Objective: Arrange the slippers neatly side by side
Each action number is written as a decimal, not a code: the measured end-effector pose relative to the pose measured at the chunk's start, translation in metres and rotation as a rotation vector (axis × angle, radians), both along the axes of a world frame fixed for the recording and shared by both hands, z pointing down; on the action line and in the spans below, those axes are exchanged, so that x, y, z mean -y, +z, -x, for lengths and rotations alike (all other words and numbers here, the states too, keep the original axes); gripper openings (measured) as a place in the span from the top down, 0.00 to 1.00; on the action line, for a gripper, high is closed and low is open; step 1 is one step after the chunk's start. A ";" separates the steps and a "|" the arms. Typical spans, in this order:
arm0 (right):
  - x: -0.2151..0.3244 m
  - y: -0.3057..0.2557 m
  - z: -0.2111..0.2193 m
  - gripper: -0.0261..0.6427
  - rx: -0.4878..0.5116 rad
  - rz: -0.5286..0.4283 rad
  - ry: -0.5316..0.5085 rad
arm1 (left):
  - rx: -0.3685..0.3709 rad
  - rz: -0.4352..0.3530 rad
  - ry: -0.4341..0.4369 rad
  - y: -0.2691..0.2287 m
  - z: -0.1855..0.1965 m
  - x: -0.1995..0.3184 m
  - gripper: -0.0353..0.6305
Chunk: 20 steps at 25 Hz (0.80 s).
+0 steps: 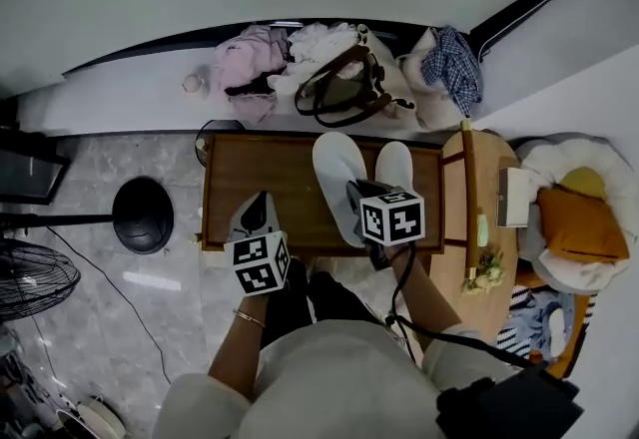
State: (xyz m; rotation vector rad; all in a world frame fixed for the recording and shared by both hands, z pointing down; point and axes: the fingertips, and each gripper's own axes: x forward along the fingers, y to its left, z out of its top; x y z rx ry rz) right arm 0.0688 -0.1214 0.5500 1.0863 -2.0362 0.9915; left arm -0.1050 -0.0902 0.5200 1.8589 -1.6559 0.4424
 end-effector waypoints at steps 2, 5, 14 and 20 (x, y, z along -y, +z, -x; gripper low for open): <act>0.000 0.000 -0.004 0.89 0.003 0.002 0.031 | 0.002 0.001 0.020 0.000 -0.002 0.003 0.93; 0.000 0.001 -0.009 0.89 0.017 0.008 0.078 | 0.007 0.003 0.054 0.000 -0.006 0.009 0.93; -0.008 0.010 -0.021 0.89 0.053 0.047 0.214 | 0.012 0.010 0.159 0.004 -0.024 0.025 0.93; -0.015 0.023 -0.022 0.89 0.086 0.086 0.267 | 0.013 0.038 0.197 0.015 -0.033 0.023 0.93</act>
